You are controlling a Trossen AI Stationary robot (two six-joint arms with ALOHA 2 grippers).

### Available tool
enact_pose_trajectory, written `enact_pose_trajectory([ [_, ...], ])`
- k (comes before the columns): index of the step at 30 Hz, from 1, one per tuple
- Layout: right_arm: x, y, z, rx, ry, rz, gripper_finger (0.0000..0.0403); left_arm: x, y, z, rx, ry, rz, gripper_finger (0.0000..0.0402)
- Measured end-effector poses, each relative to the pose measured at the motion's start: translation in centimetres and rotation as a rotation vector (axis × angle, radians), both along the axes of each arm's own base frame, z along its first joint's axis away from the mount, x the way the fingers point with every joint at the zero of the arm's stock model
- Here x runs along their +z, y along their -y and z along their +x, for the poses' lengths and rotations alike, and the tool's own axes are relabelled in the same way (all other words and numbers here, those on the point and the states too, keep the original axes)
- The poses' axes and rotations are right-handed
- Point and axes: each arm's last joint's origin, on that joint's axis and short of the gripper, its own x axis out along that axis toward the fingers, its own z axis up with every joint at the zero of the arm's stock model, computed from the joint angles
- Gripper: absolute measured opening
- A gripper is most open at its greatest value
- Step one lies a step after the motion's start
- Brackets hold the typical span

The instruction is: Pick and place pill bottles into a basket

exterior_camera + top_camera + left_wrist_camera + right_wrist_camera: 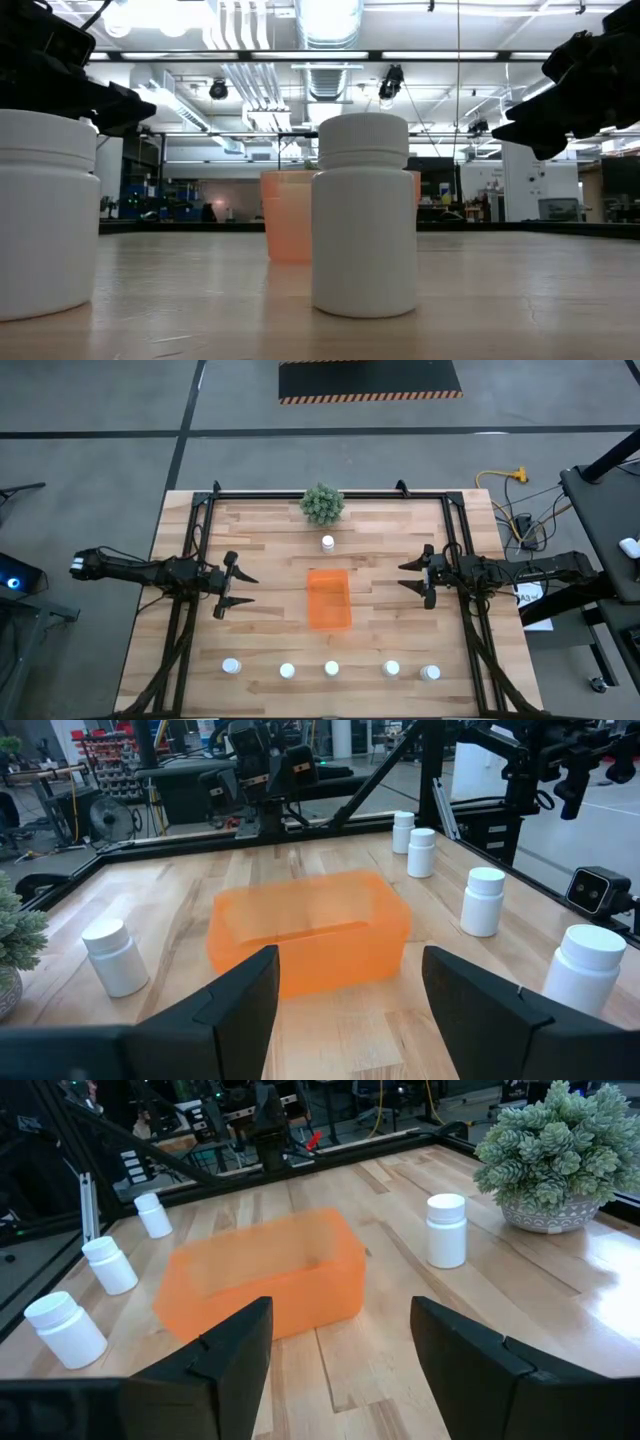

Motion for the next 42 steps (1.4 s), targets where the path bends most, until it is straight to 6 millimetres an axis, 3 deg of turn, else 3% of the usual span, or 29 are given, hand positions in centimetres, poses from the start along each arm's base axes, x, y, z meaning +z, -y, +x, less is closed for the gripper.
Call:
enact_pose_trajectory([
  [23,0.0,0.0,0.0,0.001,0.0,-0.006,0.0226,0.01,0.0,0.0,0.0,0.0,0.0,0.0228],
  [35,-0.01,0.01,0.01,0.088,-0.052,-0.485,0.0226,0.0,0.0,0.0,0.0,0.0,0.0,0.0228],
  [42,-0.01,0.01,0.01,0.096,-0.057,-0.533,0.0226,0.01,0.0,0.0,0.0,0.0,0.0,0.0228],
])
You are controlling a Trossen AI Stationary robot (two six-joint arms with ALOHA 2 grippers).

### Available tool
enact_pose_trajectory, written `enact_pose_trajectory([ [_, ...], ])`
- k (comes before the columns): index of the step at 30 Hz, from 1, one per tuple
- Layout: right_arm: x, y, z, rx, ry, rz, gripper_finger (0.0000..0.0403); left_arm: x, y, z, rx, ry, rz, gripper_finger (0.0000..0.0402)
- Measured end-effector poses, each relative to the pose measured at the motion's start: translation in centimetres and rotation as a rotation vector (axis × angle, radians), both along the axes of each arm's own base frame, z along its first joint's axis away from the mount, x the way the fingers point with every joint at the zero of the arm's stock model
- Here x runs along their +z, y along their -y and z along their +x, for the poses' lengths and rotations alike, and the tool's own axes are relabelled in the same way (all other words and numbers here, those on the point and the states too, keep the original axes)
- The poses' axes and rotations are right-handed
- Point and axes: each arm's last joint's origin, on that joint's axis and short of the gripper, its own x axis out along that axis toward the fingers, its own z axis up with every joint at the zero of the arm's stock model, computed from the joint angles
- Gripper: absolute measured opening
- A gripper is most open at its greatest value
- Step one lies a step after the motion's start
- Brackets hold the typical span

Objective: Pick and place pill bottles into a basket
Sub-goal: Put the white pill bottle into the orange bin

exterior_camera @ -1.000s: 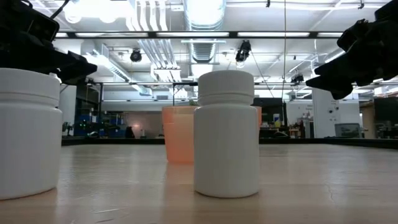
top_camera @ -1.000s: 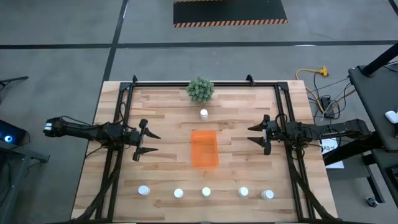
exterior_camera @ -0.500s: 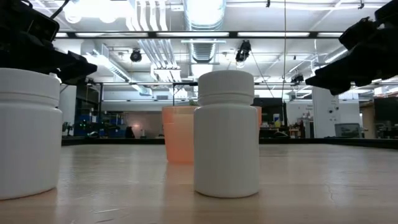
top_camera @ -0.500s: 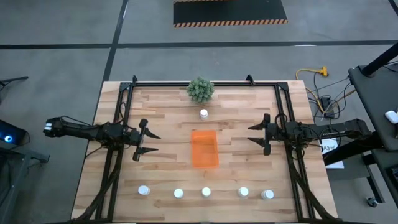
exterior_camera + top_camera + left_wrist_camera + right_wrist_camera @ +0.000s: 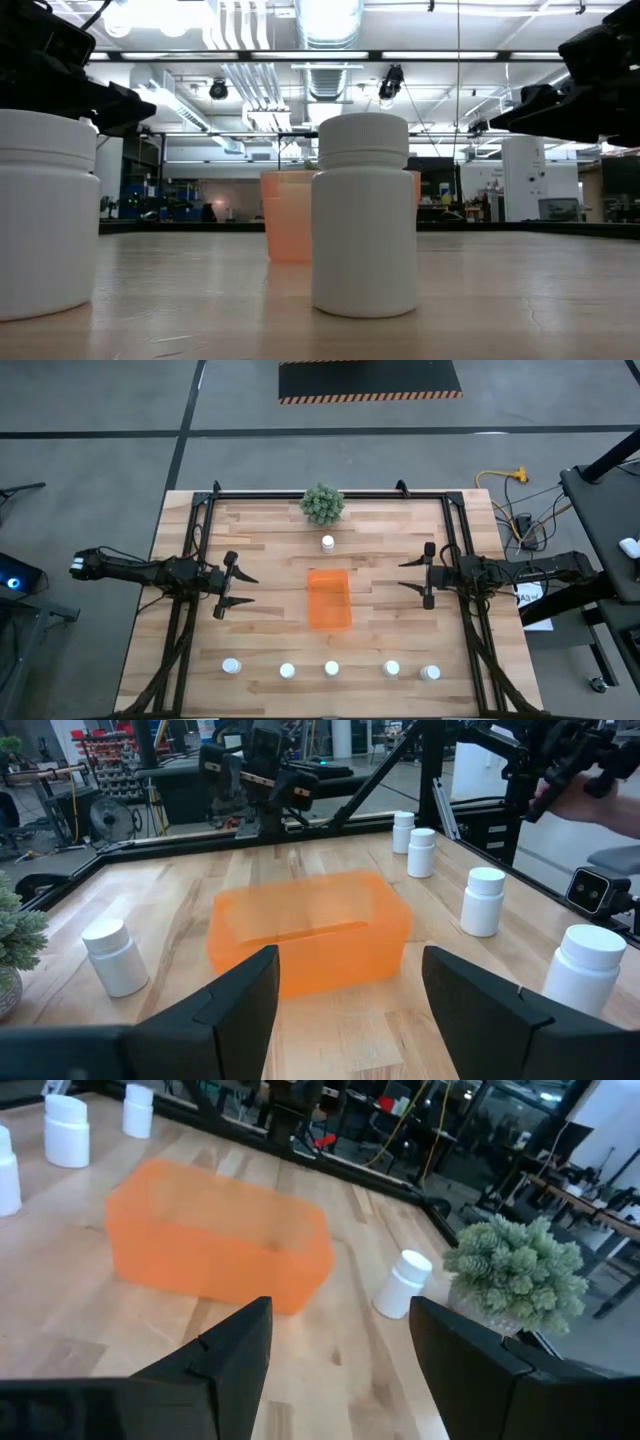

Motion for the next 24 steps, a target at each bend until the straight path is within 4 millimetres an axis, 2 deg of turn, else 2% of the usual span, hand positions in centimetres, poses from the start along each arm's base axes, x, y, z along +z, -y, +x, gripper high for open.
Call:
enact_pose_trajectory([
  [10,0.7,0.0,0.1,-0.048,0.104,0.328,0.0226,0.0,0.0,0.0,0.0,0.0,0.0,0.0228],
  [15,1.3,0.0,0.2,-0.047,0.174,0.404,0.0226,0.0,0.0,0.0,0.0,0.0,0.0,0.0228],
  [20,2.2,0.0,0.2,-0.036,0.282,0.539,0.0226,0.0,0.0,0.0,0.0,0.0,0.0,0.0228],
  [24,3.8,0.0,0.0,0.014,0.437,0.603,0.0226,0.0,0.0,0.0,0.0,0.0,0.0,0.0228],
])
